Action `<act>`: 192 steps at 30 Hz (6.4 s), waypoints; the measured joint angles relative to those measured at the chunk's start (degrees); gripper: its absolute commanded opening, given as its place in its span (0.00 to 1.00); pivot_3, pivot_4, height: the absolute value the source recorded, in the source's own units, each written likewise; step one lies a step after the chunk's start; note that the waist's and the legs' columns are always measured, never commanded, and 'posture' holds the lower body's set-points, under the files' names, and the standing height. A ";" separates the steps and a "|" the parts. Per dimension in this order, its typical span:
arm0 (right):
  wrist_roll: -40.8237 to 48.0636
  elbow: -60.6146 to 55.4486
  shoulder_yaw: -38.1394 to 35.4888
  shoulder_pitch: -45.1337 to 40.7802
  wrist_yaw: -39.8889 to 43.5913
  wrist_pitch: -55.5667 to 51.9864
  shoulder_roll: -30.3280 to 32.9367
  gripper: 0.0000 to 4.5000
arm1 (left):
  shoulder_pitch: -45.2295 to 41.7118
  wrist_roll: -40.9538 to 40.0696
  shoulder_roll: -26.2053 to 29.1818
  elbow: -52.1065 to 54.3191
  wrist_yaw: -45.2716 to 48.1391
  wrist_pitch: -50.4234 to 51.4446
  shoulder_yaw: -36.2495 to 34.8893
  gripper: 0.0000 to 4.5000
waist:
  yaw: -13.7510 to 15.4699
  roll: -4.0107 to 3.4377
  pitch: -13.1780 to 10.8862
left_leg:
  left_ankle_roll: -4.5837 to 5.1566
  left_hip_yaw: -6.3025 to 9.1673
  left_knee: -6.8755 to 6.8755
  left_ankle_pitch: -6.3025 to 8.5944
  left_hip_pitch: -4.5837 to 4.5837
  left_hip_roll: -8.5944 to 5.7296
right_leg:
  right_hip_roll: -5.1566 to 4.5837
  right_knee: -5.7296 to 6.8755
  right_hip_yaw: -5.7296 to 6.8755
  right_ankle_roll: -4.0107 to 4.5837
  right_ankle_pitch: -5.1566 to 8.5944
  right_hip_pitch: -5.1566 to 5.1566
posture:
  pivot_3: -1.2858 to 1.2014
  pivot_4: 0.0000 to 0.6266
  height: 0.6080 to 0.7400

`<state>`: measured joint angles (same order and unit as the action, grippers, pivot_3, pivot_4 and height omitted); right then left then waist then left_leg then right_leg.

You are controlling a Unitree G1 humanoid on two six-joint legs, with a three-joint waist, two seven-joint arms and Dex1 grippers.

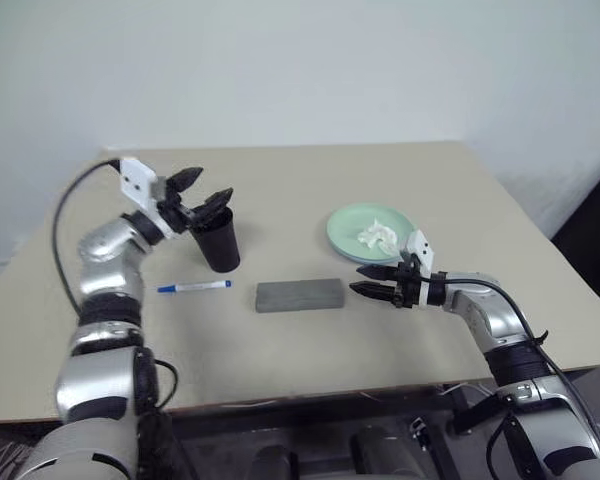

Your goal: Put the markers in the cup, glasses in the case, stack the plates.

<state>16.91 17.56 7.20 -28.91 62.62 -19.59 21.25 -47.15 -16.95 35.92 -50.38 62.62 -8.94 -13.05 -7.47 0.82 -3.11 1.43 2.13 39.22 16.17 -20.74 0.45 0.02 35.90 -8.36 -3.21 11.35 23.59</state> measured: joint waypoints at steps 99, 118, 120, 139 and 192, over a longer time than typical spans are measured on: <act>-0.07 0.96 0.05 0.03 -2.23 0.93 -0.53 0.52 | -8.66 33.93 6.09 -22.78 26.20 -3.80 28.98 0.02 | 0.51 0.08 0.01 | 0.02 -0.02 0.06 0.01 -0.02 0.01 | -0.01 0.08 -0.03 0.00 0.02 0.01 | 0.52 0.00 1.00; -0.06 1.89 0.12 -1.63 -2.14 1.09 -1.65 0.52 | -1.12 -5.35 -2.28 21.65 -1.80 15.66 0.18 0.02 | 0.15 0.13 0.00 | 0.00 0.03 0.20 -0.01 0.23 0.06 | 0.02 0.55 -0.01 0.00 0.00 -0.01 | 0.52 0.00 1.00; -0.06 1.90 0.13 -2.07 -1.79 1.27 -1.86 0.52 | -1.11 -3.63 -2.65 18.56 -7.35 11.20 -1.28 0.02 | 0.18 0.13 0.01 | -0.01 0.01 0.23 -0.01 0.27 0.04 | 0.02 0.62 -0.01 0.00 0.01 -0.03 | 0.52 0.00 1.00; 0.01 -0.22 0.05 -1.68 -1.46 0.86 -1.99 0.52 | -3.44 4.93 -6.65 -11.34 -19.23 -10.26 -1.35 0.02 | 0.57 0.16 0.00 | -0.01 0.01 0.44 -0.01 0.07 -0.07 | -0.02 0.59 -0.01 -0.01 0.02 0.02 | 0.52 0.00 1.00; -1.31 5.97 -3.58 -1.59 -3.67 6.93 3.16 0.52 | 36.16 -6.31 -8.29 43.31 -13.99 17.43 2.35 0.75 | 0.15 -0.01 -0.04 | -0.12 -0.11 0.12 -0.04 0.20 0.07 | -0.02 0.23 0.00 0.08 0.06 -0.09 | 0.52 0.00 1.00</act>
<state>15.59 23.53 3.62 -30.51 58.94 -12.66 24.41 -10.99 -23.26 27.64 -7.07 48.63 8.48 -10.70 -7.32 0.81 -3.15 1.31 2.02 39.34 16.13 -20.54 0.52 0.00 36.13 -8.35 -3.13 11.41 23.51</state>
